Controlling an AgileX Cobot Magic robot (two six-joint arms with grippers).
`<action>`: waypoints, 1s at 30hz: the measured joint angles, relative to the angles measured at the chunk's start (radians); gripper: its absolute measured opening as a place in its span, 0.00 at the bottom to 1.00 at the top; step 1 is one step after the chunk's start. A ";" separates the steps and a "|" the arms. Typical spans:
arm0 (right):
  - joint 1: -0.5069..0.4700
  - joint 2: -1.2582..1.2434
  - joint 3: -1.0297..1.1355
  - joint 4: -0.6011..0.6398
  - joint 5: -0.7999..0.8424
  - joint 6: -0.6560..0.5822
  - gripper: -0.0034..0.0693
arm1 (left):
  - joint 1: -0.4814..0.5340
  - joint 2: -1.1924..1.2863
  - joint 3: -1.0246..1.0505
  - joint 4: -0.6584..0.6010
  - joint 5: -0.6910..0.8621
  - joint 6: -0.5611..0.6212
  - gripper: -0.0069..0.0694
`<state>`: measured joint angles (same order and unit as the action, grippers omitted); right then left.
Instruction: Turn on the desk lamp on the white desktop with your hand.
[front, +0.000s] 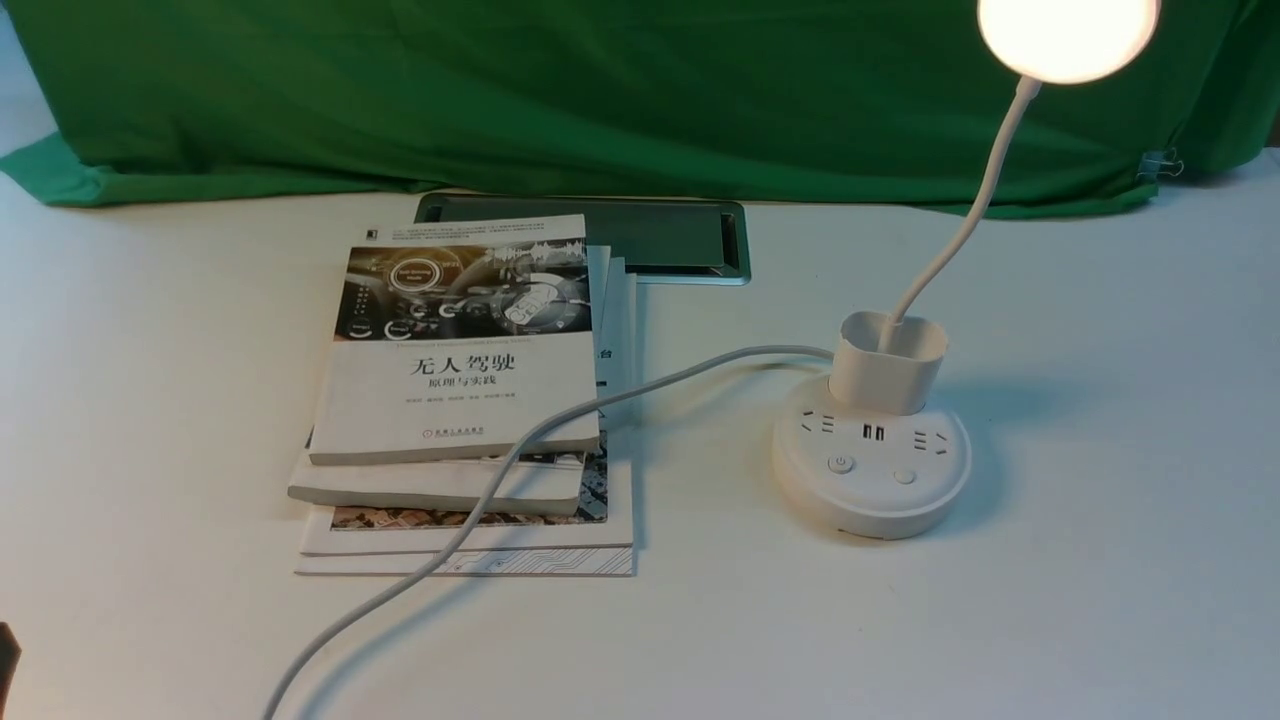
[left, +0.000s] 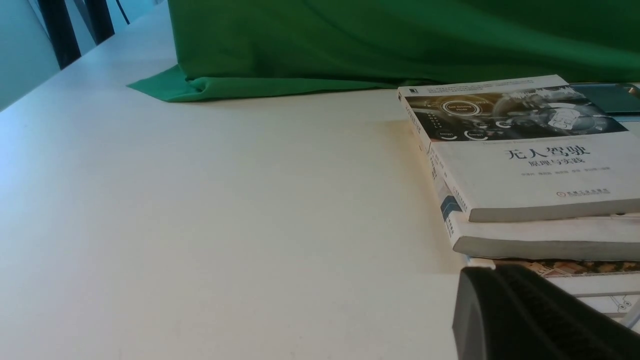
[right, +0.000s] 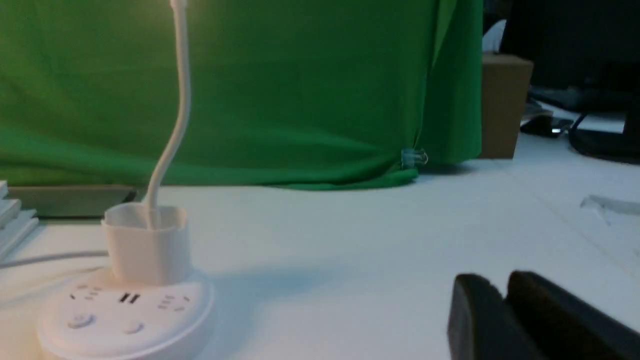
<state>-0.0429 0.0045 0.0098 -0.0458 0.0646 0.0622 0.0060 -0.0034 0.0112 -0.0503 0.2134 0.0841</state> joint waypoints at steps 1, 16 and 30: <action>0.000 0.000 0.000 0.000 0.004 0.001 0.24 | 0.000 0.000 0.000 0.000 0.000 0.000 0.12; 0.066 -0.001 0.001 0.000 0.148 0.017 0.27 | 0.000 0.000 0.000 0.000 0.000 0.000 0.12; 0.066 -0.001 0.001 0.000 0.149 0.018 0.30 | 0.000 0.000 0.000 0.000 0.000 0.000 0.12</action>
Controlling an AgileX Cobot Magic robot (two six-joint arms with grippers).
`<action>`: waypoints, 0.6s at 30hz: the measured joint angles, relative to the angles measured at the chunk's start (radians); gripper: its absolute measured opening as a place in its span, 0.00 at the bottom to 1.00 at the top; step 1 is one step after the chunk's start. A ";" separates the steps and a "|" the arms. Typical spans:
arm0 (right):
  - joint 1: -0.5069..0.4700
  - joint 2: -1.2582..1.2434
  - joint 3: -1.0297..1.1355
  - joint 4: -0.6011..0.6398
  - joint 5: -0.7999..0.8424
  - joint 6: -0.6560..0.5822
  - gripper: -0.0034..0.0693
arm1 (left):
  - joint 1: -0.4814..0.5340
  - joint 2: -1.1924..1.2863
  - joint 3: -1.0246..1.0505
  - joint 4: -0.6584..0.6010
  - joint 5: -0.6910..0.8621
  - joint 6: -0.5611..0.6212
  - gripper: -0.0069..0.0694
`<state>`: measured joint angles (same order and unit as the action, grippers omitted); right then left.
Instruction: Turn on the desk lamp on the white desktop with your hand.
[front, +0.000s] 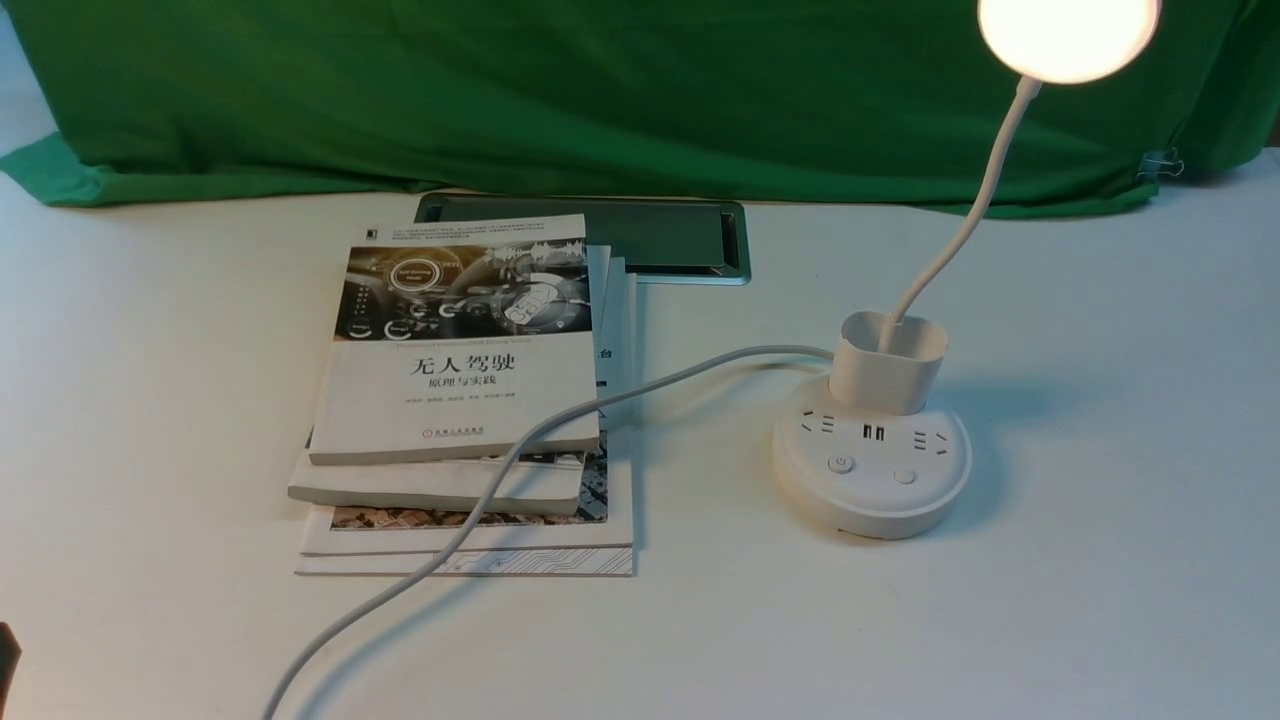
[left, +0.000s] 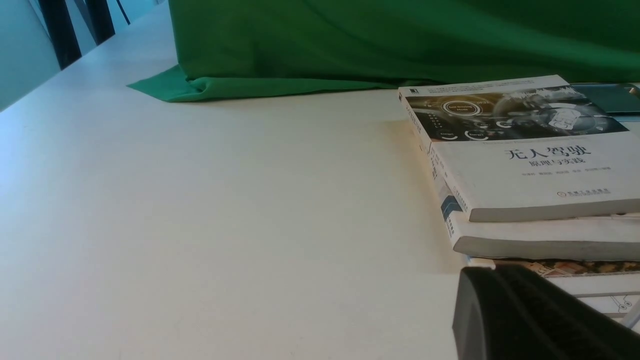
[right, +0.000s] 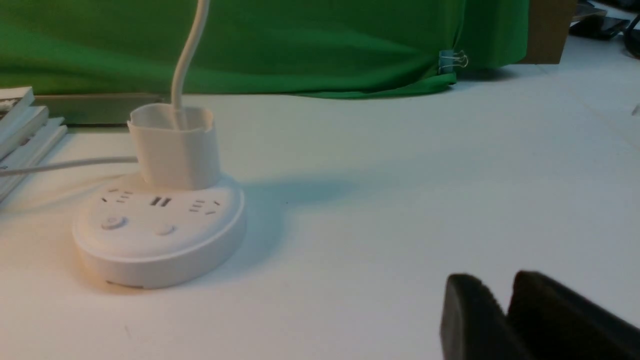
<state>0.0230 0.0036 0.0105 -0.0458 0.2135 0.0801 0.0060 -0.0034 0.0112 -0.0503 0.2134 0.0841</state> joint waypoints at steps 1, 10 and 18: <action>0.000 0.000 0.000 0.000 0.000 0.000 0.31 | 0.000 0.000 0.000 0.000 0.000 0.000 0.12; 0.000 0.000 0.000 0.000 0.001 0.000 0.33 | 0.000 0.000 0.000 0.000 0.000 0.000 0.12; 0.000 0.000 0.000 0.000 0.001 0.000 0.34 | 0.000 0.000 0.000 0.000 0.000 0.000 0.12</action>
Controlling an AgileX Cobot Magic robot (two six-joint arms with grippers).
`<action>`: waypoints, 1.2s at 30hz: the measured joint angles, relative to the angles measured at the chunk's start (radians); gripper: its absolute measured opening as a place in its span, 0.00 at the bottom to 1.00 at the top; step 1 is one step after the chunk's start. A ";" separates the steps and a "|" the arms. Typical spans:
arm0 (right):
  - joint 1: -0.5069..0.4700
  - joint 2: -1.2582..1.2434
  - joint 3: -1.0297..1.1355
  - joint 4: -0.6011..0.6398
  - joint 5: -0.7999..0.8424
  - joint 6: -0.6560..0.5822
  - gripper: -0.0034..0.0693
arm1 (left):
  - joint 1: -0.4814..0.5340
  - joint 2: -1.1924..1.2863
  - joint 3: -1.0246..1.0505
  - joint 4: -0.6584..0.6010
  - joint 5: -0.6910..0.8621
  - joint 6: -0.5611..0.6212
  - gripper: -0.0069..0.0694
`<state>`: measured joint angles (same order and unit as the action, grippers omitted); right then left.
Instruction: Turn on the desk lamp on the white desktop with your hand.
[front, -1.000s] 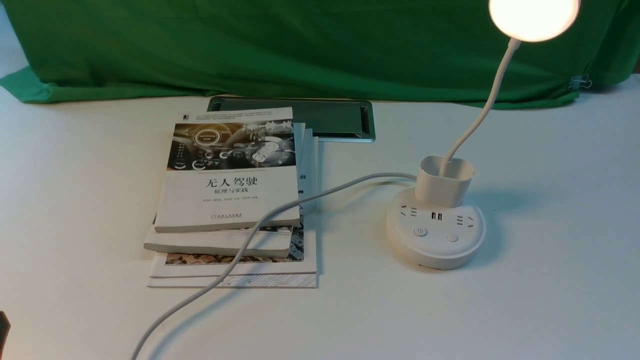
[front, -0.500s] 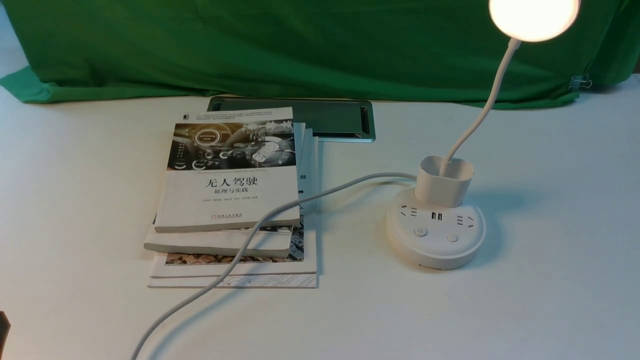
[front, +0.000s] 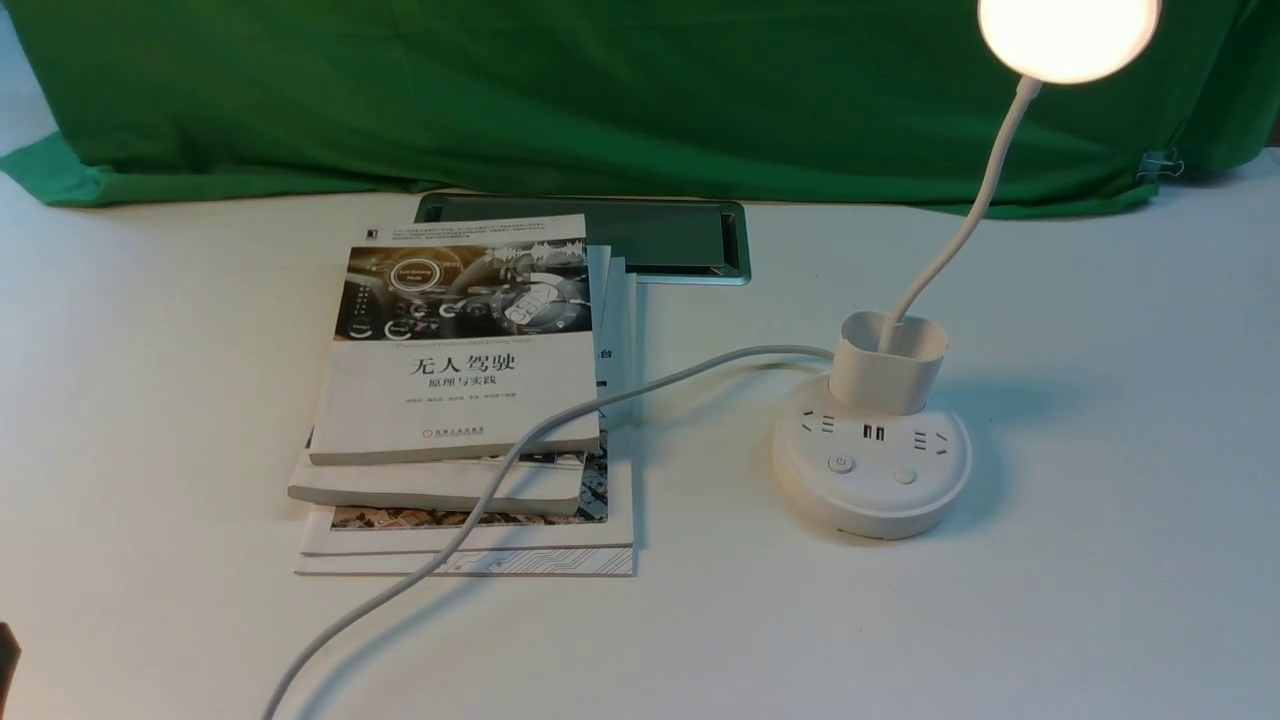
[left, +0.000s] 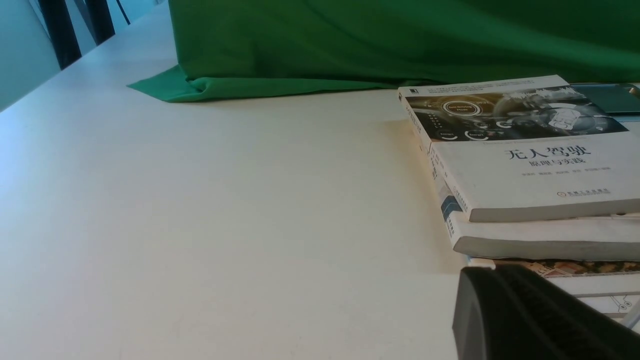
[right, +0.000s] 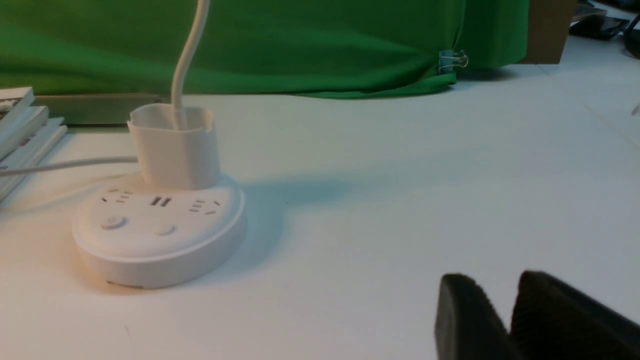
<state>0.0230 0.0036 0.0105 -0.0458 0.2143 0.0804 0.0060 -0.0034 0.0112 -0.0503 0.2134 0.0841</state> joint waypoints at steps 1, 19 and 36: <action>0.000 0.000 0.000 0.000 0.000 0.000 0.35 | 0.000 0.000 0.000 0.000 0.000 0.000 0.12; 0.000 0.000 0.000 0.000 0.000 0.000 0.37 | 0.000 0.000 0.000 0.000 0.000 0.000 0.12; 0.000 0.000 0.000 0.000 0.000 0.000 0.37 | 0.000 0.000 0.000 0.000 0.000 0.000 0.12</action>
